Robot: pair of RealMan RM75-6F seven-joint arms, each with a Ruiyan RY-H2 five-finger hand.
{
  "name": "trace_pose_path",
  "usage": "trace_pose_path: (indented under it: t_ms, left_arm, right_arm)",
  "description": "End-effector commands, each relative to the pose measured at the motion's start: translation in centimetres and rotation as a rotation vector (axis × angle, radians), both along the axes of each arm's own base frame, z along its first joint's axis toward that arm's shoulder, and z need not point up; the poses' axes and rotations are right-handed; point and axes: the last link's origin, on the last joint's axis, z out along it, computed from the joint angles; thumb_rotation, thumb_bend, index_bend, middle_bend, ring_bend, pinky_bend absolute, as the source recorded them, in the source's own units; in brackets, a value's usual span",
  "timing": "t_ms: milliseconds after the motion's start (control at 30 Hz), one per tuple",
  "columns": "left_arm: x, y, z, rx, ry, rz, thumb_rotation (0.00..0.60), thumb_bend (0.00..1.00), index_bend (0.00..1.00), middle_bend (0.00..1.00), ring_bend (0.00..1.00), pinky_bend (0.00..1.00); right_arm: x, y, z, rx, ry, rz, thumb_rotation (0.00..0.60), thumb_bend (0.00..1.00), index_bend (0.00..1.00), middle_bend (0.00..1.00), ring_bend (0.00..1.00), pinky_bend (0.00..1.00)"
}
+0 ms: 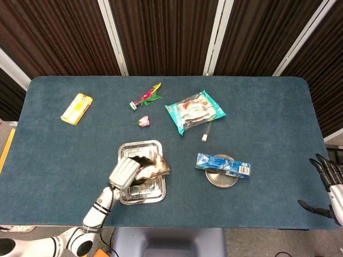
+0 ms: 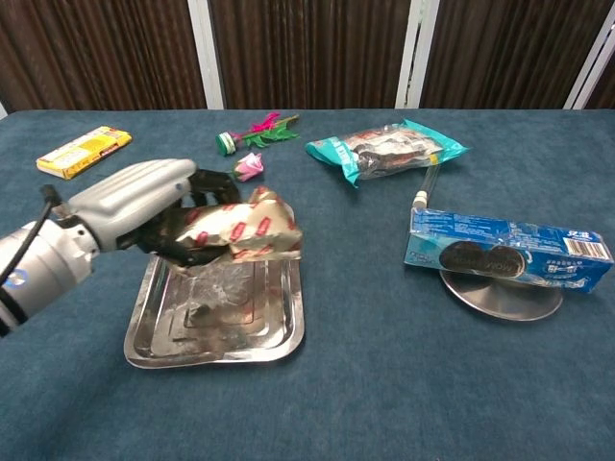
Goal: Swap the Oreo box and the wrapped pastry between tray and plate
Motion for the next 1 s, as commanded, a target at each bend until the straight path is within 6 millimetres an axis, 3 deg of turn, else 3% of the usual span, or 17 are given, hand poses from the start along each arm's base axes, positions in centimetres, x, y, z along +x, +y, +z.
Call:
trace_pose_path:
  t_ms: [33, 133, 167, 233, 300, 467, 567, 733, 833, 933, 1000]
  left_arm:
    - [-3.0, -0.3, 0.5, -0.047, 0.022, 0.093, 0.6, 0.41, 0.25, 0.31, 0.28, 0.5]
    - [-3.6, -0.5, 0.7, -0.075, 0.043, 0.116, 0.6, 0.4, 0.01, 0.05, 0.04, 0.27]
    - [-3.5, -0.5, 0.8, -0.065, 0.041, 0.108, 0.6, 0.4, 0.0, 0.01, 0.01, 0.22]
    - [-3.1, -0.9, 1.2, -0.039, 0.019, 0.088, 0.6, 0.39, 0.0, 0.0, 0.0, 0.13]
    - [-2.6, -1.4, 1.5, -0.033, -0.024, 0.077, 0.6, 0.38, 0.0, 0.0, 0.0, 0.1]
    - [-1.9, -2.5, 2.3, -0.052, -0.052, 0.054, 0.6, 0.38, 0.0, 0.0, 0.0, 0.08]
    - [-2.2, -4.3, 4.6, -0.024, -0.052, 0.012, 0.6, 0.38, 0.0, 0.0, 0.0, 0.06]
    - [-8.0, -10.1, 10.8, 0.133, 0.088, 0.099, 0.6, 0.37, 0.0, 0.0, 0.0, 0.05]
    - [-10.5, -13.3, 13.2, 0.21, 0.09, 0.173, 0.6, 0.39, 0.0, 0.0, 0.0, 0.05]
    - [-12.7, -14.5, 14.4, 0.315, 0.07, 0.206, 0.6, 0.41, 0.0, 0.0, 0.0, 0.03]
    - [-12.8, -14.7, 14.9, 0.298, 0.079, 0.183, 0.6, 0.42, 0.0, 0.0, 0.0, 0.02]
  right_arm:
    - [0.1, -0.1, -0.3, -0.011, 0.02, -0.005, 0.6, 0.18, 0.0, 0.0, 0.0, 0.02]
    - [0.2, -0.1, -0.9, 0.003, 0.037, -0.009, 0.6, 0.18, 0.0, 0.0, 0.0, 0.02]
    - [0.3, -0.1, -1.0, 0.009, 0.04, -0.008, 0.6, 0.18, 0.0, 0.0, 0.0, 0.02]
    - [0.4, -0.1, -1.1, 0.013, 0.042, -0.004, 0.6, 0.18, 0.0, 0.0, 0.0, 0.02]
    - [0.5, 0.0, -1.1, 0.011, 0.041, -0.002, 0.6, 0.18, 0.0, 0.0, 0.0, 0.02]
    - [0.5, 0.1, -1.1, 0.013, 0.044, -0.001, 0.6, 0.18, 0.0, 0.0, 0.0, 0.02]
    - [0.5, 0.3, -1.1, 0.004, 0.056, 0.003, 0.6, 0.18, 0.0, 0.0, 0.0, 0.02]
    - [0.4, 0.7, -1.4, -0.026, 0.132, -0.014, 0.6, 0.18, 0.0, 0.0, 0.0, 0.0]
    - [0.9, 1.3, -1.8, -0.031, 0.161, -0.005, 0.6, 0.18, 0.0, 0.0, 0.0, 0.0]
    - [1.3, 1.8, -2.1, -0.044, 0.181, 0.008, 0.6, 0.18, 0.0, 0.0, 0.0, 0.0]
    - [1.3, 2.0, -2.4, -0.05, 0.195, 0.005, 0.6, 0.18, 0.0, 0.0, 0.0, 0.0]
